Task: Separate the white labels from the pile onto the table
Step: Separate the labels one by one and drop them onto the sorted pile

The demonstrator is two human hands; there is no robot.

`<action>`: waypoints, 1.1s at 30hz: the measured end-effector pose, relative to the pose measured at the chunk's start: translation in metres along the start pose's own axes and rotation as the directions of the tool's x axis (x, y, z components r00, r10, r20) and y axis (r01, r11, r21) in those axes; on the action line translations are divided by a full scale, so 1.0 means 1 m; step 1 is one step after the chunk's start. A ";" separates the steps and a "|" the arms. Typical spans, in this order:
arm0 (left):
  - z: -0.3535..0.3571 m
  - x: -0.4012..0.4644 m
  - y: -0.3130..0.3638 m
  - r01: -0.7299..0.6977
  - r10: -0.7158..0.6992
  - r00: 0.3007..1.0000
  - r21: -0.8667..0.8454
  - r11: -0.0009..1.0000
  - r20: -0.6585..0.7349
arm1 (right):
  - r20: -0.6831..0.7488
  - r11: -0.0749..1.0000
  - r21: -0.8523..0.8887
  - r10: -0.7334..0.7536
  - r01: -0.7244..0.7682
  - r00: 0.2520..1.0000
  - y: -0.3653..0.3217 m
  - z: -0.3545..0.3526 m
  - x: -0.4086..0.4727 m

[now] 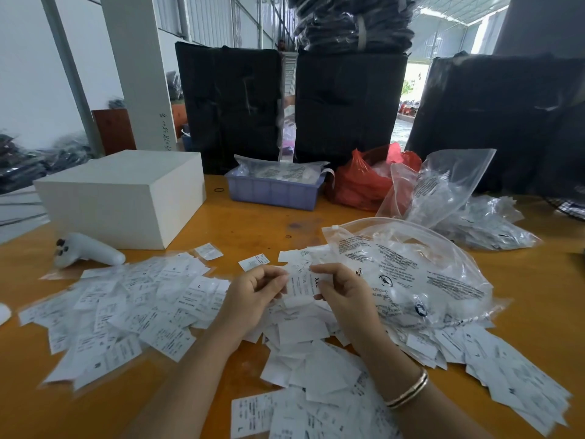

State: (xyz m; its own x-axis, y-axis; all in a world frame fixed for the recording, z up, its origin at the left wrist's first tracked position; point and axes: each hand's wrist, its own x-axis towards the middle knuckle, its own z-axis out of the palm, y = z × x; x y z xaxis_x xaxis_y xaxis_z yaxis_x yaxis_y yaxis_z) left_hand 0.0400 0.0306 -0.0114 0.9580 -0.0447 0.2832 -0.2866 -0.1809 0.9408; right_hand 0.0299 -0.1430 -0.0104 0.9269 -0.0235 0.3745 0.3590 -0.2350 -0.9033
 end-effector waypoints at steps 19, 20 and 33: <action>0.001 0.000 -0.001 -0.040 0.037 0.999 0.091 0.995 0.030 | -0.111 0.997 0.015 -0.067 0.069 0.992 0.001 0.001 0.000; 0.001 0.000 -0.001 -0.043 0.041 0.999 0.097 0.994 0.028 | -0.098 0.997 0.002 -0.076 0.077 0.992 0.000 0.001 -0.001; 0.002 -0.002 0.002 -0.023 0.008 0.994 0.138 0.990 0.109 | 0.065 0.984 -0.161 -0.072 0.082 0.995 0.002 0.008 -0.003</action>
State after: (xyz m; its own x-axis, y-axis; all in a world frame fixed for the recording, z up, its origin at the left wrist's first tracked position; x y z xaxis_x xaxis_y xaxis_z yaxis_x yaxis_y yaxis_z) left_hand 0.0373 0.0285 -0.0107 0.9510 -0.1528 0.2687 -0.3045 -0.3136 0.8994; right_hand 0.0286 -0.1359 -0.0146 0.9038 0.0568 0.4241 0.4111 -0.3899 -0.8240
